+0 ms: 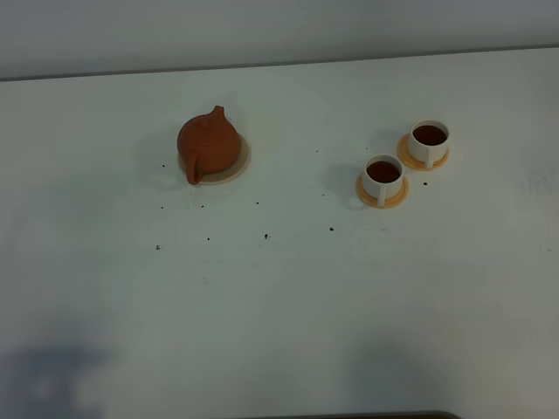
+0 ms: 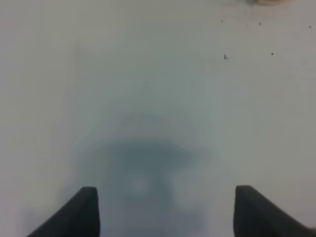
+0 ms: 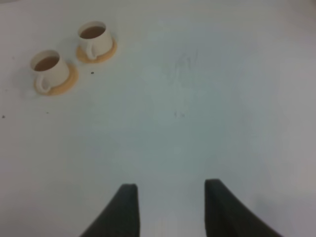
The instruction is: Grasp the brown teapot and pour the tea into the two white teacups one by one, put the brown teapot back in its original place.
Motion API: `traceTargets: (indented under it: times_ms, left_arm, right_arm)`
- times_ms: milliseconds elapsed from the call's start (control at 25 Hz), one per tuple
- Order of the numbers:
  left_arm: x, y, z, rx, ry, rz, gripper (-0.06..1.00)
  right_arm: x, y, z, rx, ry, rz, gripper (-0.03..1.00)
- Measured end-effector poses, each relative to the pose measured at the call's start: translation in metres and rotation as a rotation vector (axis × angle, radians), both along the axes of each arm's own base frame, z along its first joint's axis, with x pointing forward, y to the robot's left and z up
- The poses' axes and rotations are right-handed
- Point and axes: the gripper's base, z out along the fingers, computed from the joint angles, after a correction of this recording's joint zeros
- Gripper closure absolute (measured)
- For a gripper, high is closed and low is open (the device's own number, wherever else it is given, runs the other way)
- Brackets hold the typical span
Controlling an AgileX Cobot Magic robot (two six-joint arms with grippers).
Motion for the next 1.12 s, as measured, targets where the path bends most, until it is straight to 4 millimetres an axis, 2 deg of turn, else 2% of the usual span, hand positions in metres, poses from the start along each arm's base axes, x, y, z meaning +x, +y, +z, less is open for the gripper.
traceTargets:
  times_ms: [1120]
  left_arm:
    - [-0.027,0.000,0.000,-0.002,-0.176,0.000,0.37]
  right_arm:
    - [0.000,0.000,0.000,0.000,0.000,0.000,0.66]
